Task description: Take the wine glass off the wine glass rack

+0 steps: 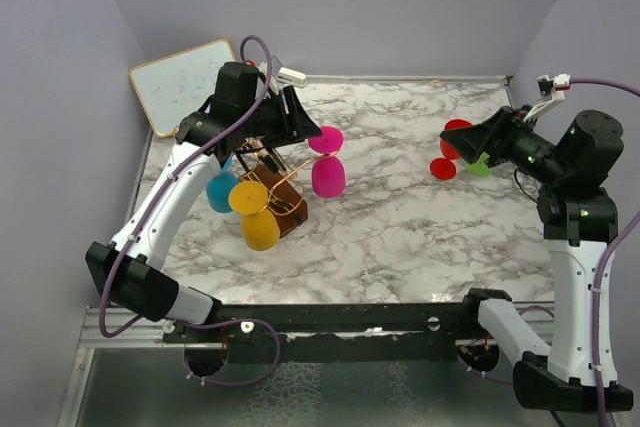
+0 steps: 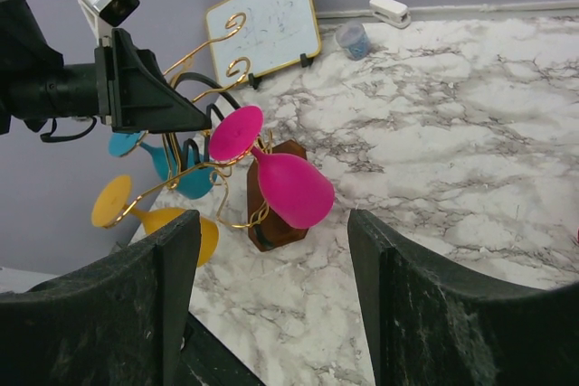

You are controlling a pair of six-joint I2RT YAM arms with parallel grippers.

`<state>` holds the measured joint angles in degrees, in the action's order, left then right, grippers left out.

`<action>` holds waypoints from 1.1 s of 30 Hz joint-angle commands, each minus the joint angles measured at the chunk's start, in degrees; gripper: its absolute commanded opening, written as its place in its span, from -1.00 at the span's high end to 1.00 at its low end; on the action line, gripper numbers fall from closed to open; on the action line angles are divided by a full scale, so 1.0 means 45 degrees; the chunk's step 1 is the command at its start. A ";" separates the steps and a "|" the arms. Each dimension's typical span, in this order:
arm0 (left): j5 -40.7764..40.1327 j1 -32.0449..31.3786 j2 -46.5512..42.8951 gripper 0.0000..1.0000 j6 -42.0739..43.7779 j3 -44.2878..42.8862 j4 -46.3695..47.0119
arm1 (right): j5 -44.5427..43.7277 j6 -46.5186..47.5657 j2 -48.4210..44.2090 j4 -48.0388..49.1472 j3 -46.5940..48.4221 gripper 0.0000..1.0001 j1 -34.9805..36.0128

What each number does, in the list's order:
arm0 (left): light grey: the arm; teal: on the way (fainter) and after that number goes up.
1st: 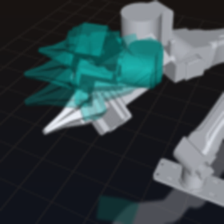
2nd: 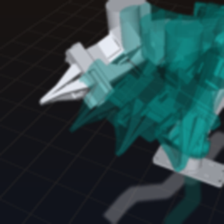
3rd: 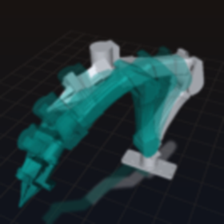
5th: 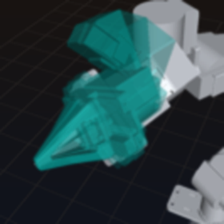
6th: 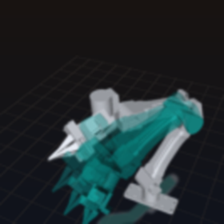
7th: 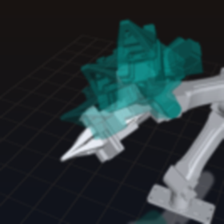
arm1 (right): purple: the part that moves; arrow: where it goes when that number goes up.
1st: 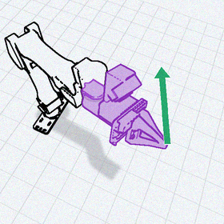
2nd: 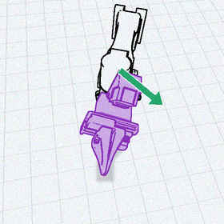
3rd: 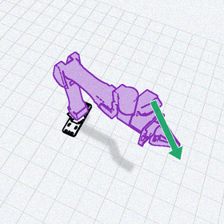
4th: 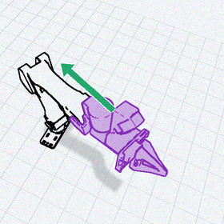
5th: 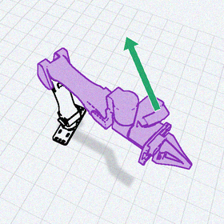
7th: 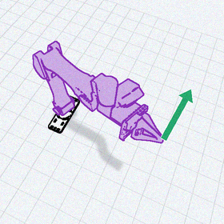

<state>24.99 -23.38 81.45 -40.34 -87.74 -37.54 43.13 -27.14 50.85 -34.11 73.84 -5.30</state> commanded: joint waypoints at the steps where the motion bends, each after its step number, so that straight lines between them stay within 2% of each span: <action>1: -0.0241 -0.0079 0.0143 -0.04 -0.0049 0.0055 0.0093 | -0.0419 0.0221 -0.0045 -0.0269 0.0456 -0.32 0.0116; 26: 0.0274 -0.0079 0.0701 -0.04 -0.0318 0.0612 0.1138 | -0.0534 0.0199 -0.0063 -0.0079 0.0289 -0.31 0.0162; 33: 0.0497 -0.0079 0.0714 0.16 -0.0385 0.0785 0.1396 | -0.0600 0.0173 -0.0099 -0.0055 0.0206 -0.31 0.0162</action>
<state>25.19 -23.70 84.77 -41.74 -84.71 -33.45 42.06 -26.70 50.89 -34.72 74.00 -4.93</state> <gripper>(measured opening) 0.462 0.656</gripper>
